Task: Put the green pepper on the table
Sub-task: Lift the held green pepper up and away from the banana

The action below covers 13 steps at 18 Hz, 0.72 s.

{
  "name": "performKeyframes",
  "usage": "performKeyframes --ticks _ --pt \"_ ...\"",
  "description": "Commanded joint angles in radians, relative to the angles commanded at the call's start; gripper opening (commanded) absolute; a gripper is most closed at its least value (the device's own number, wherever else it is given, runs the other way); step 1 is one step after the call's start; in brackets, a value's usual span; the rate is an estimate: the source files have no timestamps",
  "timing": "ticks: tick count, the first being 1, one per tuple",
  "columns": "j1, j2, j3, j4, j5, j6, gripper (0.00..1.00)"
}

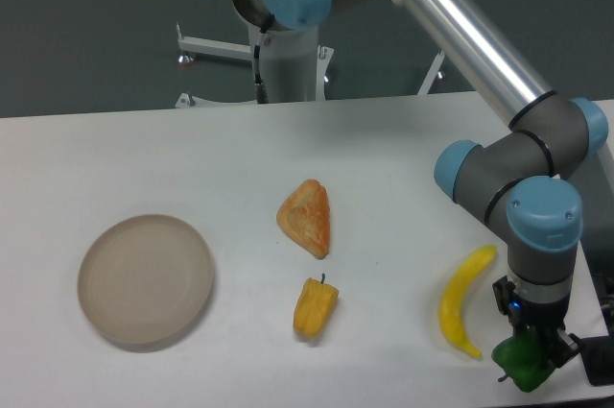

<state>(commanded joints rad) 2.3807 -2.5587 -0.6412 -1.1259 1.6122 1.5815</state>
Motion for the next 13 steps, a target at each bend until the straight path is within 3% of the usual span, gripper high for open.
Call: performKeyframes --ticks 5,9,13 --pt "-0.002 0.031 -0.038 -0.009 -0.037 -0.003 0.36" --pt "0.003 0.119 -0.162 -0.012 -0.067 -0.017 0.36" --pt "0.026 0.241 -0.339 -0.011 -0.106 -0.017 0.36"
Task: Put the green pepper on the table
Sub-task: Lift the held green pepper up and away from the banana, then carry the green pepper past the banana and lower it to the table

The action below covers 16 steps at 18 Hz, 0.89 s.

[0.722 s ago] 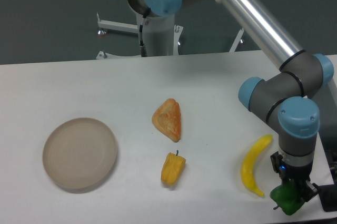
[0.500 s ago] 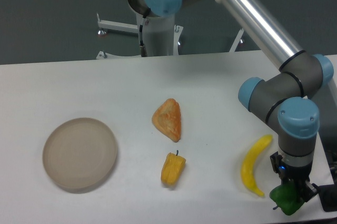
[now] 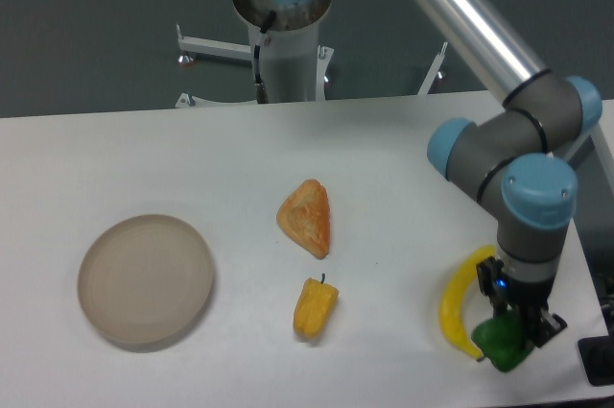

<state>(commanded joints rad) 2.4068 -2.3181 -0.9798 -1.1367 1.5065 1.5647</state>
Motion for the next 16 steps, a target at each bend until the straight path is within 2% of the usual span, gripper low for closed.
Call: performKeyframes --ticks 6,10,16 --pt "0.057 0.178 -0.245 0.002 -0.012 0.021 0.36" --pt "0.095 0.268 -0.385 -0.002 -0.012 0.116 0.36" --pt "0.167 0.327 -0.534 -0.008 -0.089 0.231 0.36"
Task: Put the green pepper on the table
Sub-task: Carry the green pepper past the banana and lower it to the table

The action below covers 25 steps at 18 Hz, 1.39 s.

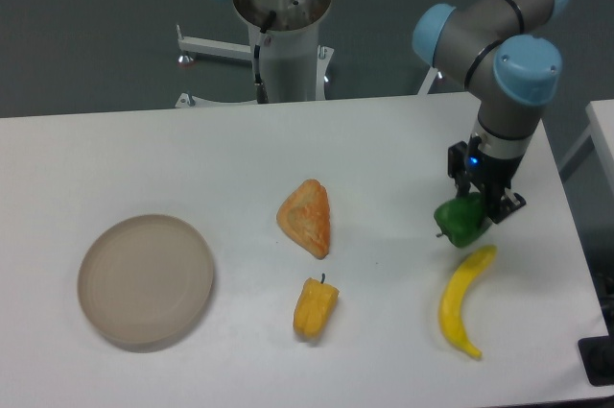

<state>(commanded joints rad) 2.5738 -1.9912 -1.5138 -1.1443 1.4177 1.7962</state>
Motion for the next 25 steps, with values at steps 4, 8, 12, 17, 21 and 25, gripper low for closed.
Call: performKeyframes --ticks 4,8,12,17,21,25 --pt "0.040 0.009 -0.063 -0.032 -0.057 -0.021 0.36" --pt "0.066 0.023 -0.091 -0.097 -0.057 -0.087 0.36" --pt "0.068 0.042 -0.124 -0.098 -0.057 -0.141 0.36" --pt "0.066 0.043 -0.141 -0.091 -0.056 -0.143 0.36" --pt "0.062 0.043 -0.154 -0.084 -0.048 -0.144 0.36" --pt "0.063 0.042 -0.158 -0.081 -0.046 -0.143 0.36"
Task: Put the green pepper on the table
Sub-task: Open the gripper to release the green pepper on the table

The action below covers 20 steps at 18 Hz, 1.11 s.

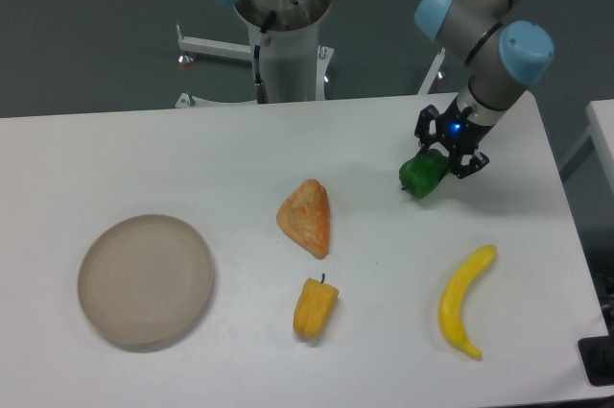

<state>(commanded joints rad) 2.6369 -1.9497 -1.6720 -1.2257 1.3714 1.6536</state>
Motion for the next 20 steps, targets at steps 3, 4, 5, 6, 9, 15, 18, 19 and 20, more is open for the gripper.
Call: performKeyframes --ticks 3,4,5,6,9,15,18,19,20 --pt "0.005 0.000 -0.002 0.000 0.000 0.000 0.36" --pt "0.006 0.000 -0.002 0.000 0.000 0.000 0.36" --pt "0.006 0.000 -0.003 0.000 0.000 -0.002 0.37" --pt "0.005 0.000 -0.006 0.002 0.000 -0.002 0.37" --pt "0.005 -0.003 -0.006 0.003 0.000 -0.002 0.38" --pt "0.006 -0.003 -0.005 0.005 0.000 -0.002 0.46" --pt "0.006 -0.003 0.002 0.003 0.000 -0.002 0.60" --pt "0.008 -0.003 0.005 0.003 0.000 -0.002 0.66" --pt "0.008 -0.003 0.008 0.002 0.000 -0.002 0.75"
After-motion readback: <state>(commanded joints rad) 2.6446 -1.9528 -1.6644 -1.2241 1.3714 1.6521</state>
